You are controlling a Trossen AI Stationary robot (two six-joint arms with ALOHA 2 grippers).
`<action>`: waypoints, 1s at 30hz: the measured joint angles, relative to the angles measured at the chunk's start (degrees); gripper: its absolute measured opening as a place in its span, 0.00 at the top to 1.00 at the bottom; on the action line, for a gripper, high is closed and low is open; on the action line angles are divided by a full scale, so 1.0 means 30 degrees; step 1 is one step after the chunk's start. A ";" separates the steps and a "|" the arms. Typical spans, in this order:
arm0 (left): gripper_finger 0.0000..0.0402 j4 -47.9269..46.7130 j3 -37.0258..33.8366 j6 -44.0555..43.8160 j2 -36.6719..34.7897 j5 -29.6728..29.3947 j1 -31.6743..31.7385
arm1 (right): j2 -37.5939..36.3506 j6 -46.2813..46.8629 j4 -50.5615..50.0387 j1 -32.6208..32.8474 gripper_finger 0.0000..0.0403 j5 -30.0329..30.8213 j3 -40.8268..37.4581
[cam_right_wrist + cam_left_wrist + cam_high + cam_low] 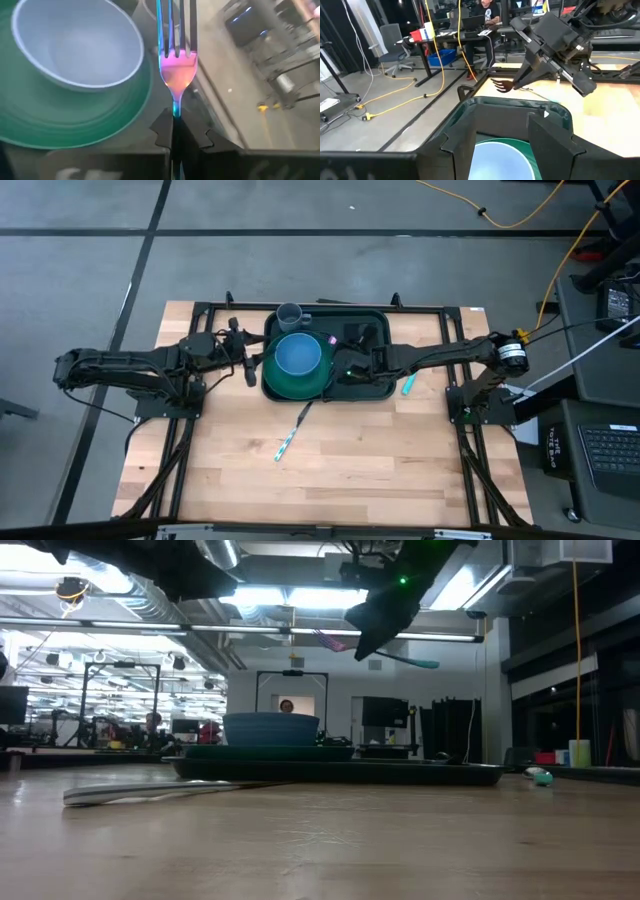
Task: Set up tray
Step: Put the fork on the napkin
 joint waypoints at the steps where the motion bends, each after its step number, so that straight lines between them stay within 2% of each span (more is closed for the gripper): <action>1: 0.58 -0.0003 0.0000 0.0013 0.0000 0.0007 0.0000 | 0.0000 0.0481 0.0001 0.0006 0.96 -0.0238 -0.0147; 8: 0.58 -0.0014 0.0000 -0.0132 0.0000 -0.0140 0.0000 | 0.0007 0.2094 0.0099 0.0848 0.96 0.0703 -0.2029; 14: 0.58 -0.0014 0.0000 -0.0129 0.0000 -0.0146 0.0000 | -0.0085 0.3190 0.0165 0.1005 0.96 0.1684 -0.2317; 26: 0.58 -0.0014 0.0000 -0.0119 0.0000 -0.0171 0.0007 | -0.0280 0.6480 -0.0106 0.0645 0.96 0.1671 -0.2153; 30: 0.58 -0.0014 0.0000 -0.0118 0.0000 -0.0175 0.0007 | -0.0364 0.8232 -0.1461 0.0203 0.96 0.0542 -0.0974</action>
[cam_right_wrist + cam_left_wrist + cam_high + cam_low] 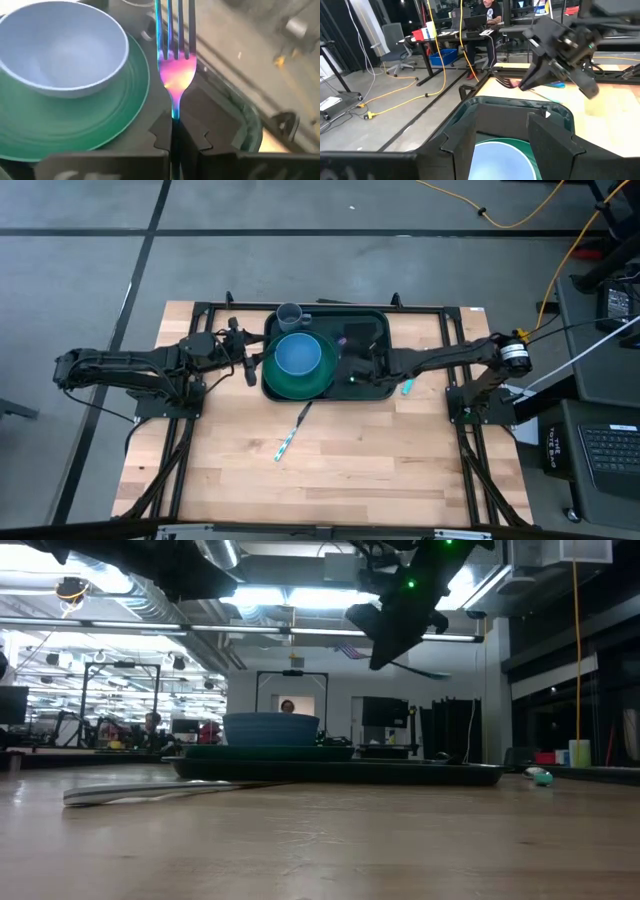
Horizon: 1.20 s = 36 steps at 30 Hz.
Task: Set up tray
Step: Put the fork on the napkin
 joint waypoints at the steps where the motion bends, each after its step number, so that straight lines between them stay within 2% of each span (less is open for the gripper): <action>1: 0.58 0.0007 0.0000 -0.0007 0.0000 0.0000 0.0000 | 0.0006 0.0582 -0.0662 -0.0241 0.96 -0.0511 0.0406; 5: 0.58 0.0007 0.0000 0.0007 0.0000 -0.0007 0.0000 | -0.0007 0.2747 -0.2314 -0.1160 0.96 -0.2624 0.1514; 9: 0.58 0.0007 0.0000 0.1074 0.0000 -0.0022 0.0000 | -0.0007 0.3278 -0.2730 -0.1759 0.96 -0.2981 0.1907; 15: 0.58 0.0007 0.0000 0.1647 0.0000 -0.0007 0.0000 | 0.0000 0.4873 -0.2918 -0.3024 0.96 -0.4884 0.1900; 25: 0.58 0.0007 0.0000 0.3299 0.0000 0.0006 0.0000 | 0.0000 0.8872 -0.3169 -0.4042 0.96 -0.4679 0.1632; 32: 0.58 0.0007 0.0000 0.4370 0.0000 0.0007 0.0000 | 0.0000 1.1437 -0.2881 -0.4159 0.96 -0.5127 -0.0477; 36: 0.58 0.0007 0.0000 0.5088 0.0003 0.0007 0.0003 | 0.0007 1.1755 -0.1058 -0.4253 0.96 -0.5488 -0.1656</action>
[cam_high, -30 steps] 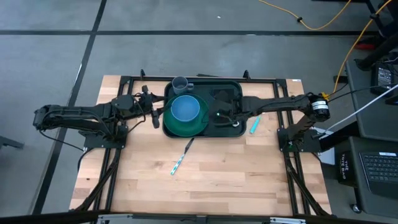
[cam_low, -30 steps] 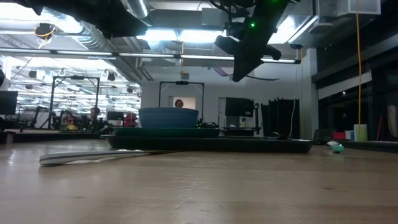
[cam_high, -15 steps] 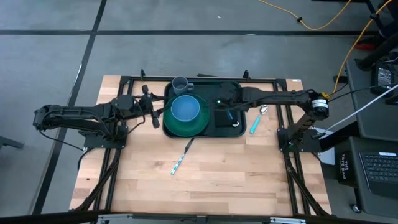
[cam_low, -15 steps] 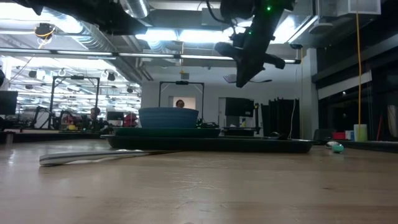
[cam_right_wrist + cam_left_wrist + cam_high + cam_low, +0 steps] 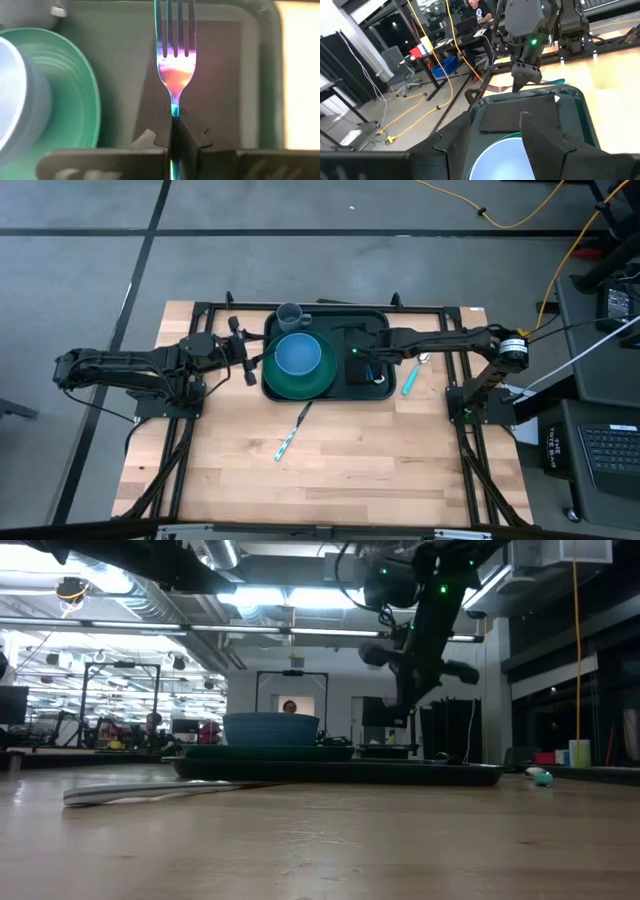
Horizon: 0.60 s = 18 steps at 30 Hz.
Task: Set up tray
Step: Put the fork on the napkin
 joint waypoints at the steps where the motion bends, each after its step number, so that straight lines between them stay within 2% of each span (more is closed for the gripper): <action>1: 0.58 0.0000 0.0000 0.0040 0.0002 0.0000 0.0000 | 0.0000 -0.0030 0.0744 -0.0060 0.96 -0.0040 -0.0342; 8: 0.58 -0.0007 0.0000 0.0712 0.0004 0.0000 -0.0003 | 0.0717 -0.0284 0.2752 -0.1187 0.96 -0.1526 -0.1500; 12: 0.58 -0.0005 0.0005 0.0862 -0.0002 0.0000 -0.0001 | 0.1819 -0.1546 0.3090 -0.1746 0.96 -0.1919 -0.0822; 18: 0.58 -0.0006 0.0007 0.0904 0.0000 0.0005 0.0005 | 0.2598 -0.1571 0.2796 -0.2429 0.96 -0.2667 -0.0128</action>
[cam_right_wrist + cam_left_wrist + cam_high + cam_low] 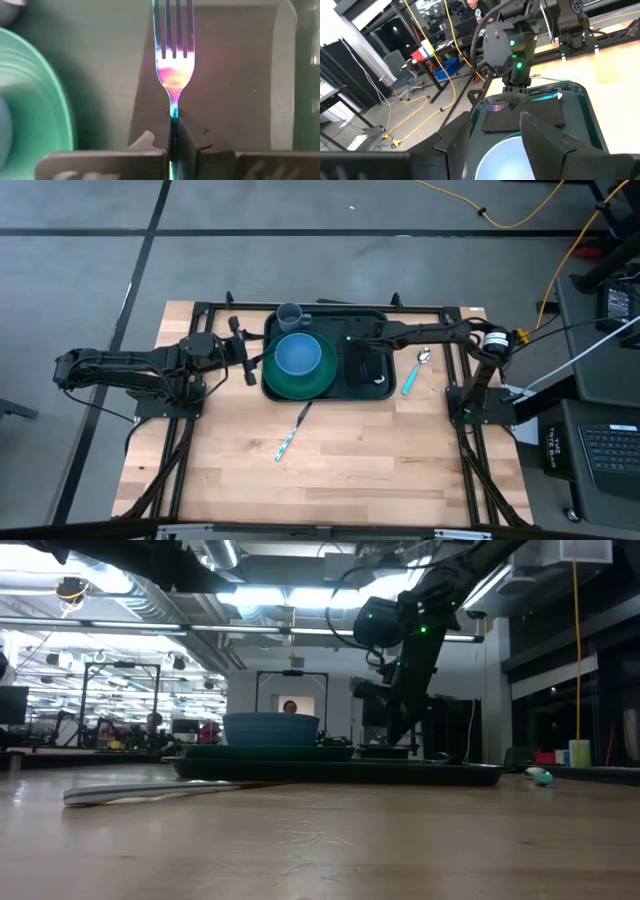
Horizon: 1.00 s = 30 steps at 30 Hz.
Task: Set up tray
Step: Put the fork on the napkin
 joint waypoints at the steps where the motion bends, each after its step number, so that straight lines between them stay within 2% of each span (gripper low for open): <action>1: 0.58 -0.0003 0.0000 -0.0002 0.0004 -0.0005 0.0013 | 0.0042 0.0100 -0.0241 -0.0071 0.96 -0.0083 0.0004; 7: 0.58 -0.0001 0.0000 -0.0002 -0.0002 0.0008 0.0013 | 0.0105 0.1069 -0.1681 -0.0195 0.96 -0.0090 -0.0003; 20: 0.58 -0.0132 0.0000 -0.0046 0.0004 0.0024 0.0013 | 0.1567 0.1543 -0.0995 -0.0258 0.96 0.0267 -0.0003; 30: 0.58 -0.0300 0.0000 -0.0039 0.0004 0.0029 0.0013 | 0.1613 0.1602 -0.0409 -0.0712 0.96 -0.0041 -0.0003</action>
